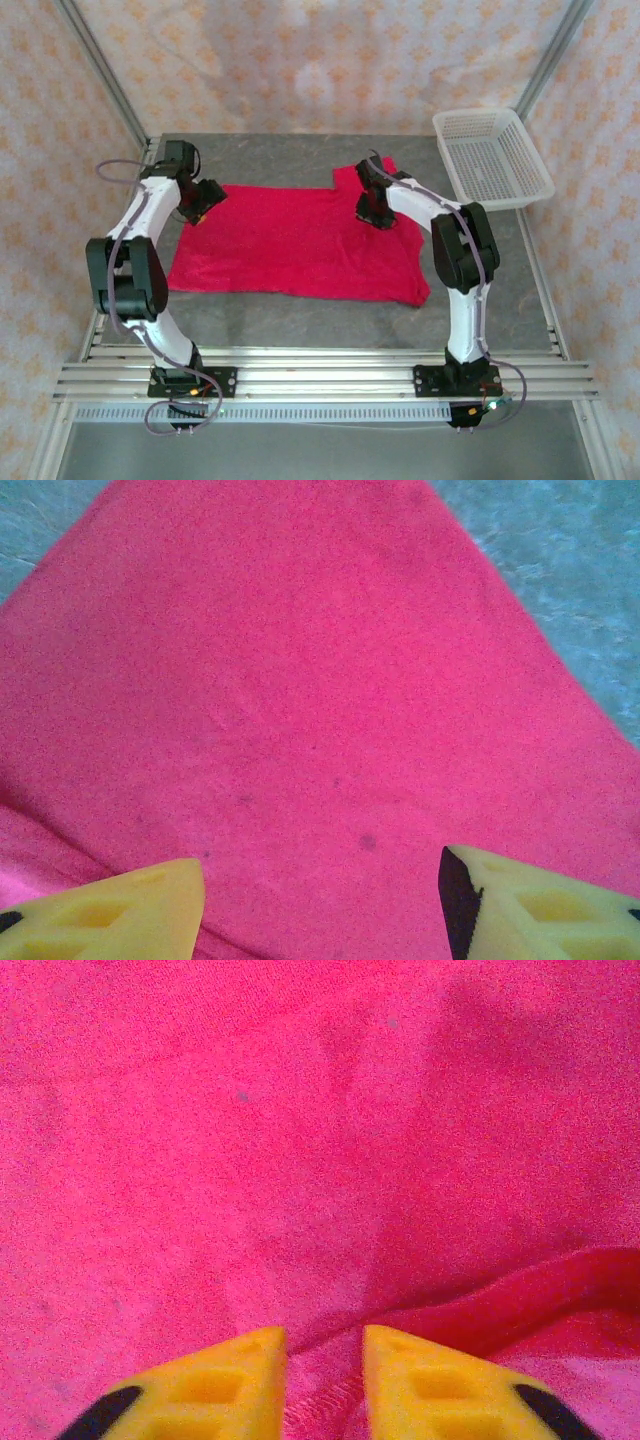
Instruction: Fold the inside-out t-shirt
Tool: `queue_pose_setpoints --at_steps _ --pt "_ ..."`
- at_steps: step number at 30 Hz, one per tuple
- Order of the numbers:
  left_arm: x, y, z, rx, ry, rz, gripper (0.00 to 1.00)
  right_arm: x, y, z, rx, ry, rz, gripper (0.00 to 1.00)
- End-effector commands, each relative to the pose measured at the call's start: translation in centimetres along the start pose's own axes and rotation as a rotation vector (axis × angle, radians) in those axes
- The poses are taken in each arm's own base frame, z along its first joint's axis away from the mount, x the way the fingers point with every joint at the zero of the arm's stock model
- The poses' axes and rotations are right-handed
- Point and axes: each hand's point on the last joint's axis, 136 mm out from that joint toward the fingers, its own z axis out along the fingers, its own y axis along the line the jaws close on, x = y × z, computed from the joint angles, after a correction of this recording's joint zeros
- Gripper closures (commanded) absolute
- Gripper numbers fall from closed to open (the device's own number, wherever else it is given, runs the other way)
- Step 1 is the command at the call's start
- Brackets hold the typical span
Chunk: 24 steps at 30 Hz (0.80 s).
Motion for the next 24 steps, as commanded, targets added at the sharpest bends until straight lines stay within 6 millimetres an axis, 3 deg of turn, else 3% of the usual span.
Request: queue_pose_setpoints --at_steps 1,5,8,13,24 --pt "-0.2 -0.1 2.0 -0.003 0.023 0.007 0.35 0.6 -1.6 -2.6 0.045 -0.015 -0.023 0.65" --pt "1.3 1.5 4.5 -0.049 0.083 0.008 0.35 2.9 -1.9 -4.3 -0.001 -0.005 -0.028 0.60" --pt "2.8 3.1 3.7 -0.075 0.078 0.027 0.35 5.5 -2.6 -4.4 -0.033 0.026 -0.019 0.60" --pt "5.3 6.6 1.9 -0.145 0.041 0.042 0.33 7.8 -5.7 -3.6 0.003 0.031 0.001 0.59" --pt "10.8 13.1 6.5 -0.269 0.137 0.020 0.32 13.1 -13.5 -0.8 0.187 0.152 -0.012 0.60"
